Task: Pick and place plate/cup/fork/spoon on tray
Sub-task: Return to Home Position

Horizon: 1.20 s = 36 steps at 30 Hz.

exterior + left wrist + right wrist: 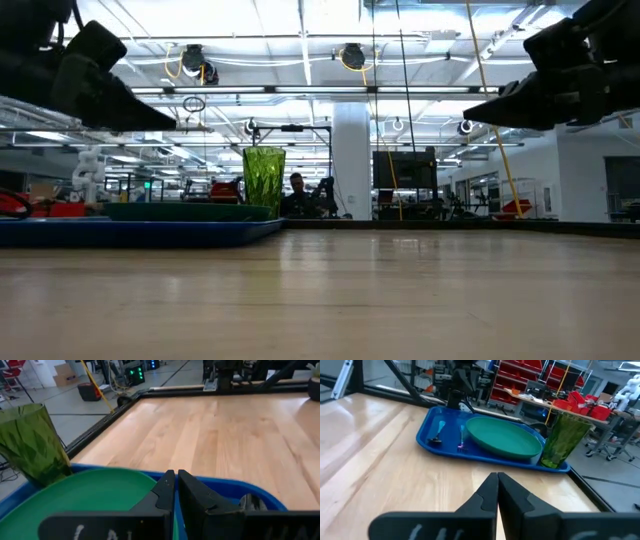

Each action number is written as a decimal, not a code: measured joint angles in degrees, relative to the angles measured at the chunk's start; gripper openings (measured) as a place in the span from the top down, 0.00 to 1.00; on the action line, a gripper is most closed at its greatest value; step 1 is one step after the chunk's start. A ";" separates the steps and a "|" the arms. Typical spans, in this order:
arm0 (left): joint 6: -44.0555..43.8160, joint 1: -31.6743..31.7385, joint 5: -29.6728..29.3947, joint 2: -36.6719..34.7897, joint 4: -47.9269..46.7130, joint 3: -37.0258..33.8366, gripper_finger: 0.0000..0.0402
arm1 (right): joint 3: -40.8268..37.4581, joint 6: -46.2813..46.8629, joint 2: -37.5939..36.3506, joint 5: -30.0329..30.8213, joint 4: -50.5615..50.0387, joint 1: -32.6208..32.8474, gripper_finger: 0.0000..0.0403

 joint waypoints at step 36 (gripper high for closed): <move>3.30 0.02 -1.54 -5.97 1.13 -3.17 0.94 | -1.43 9.91 -32.48 -8.07 -23.59 0.55 1.00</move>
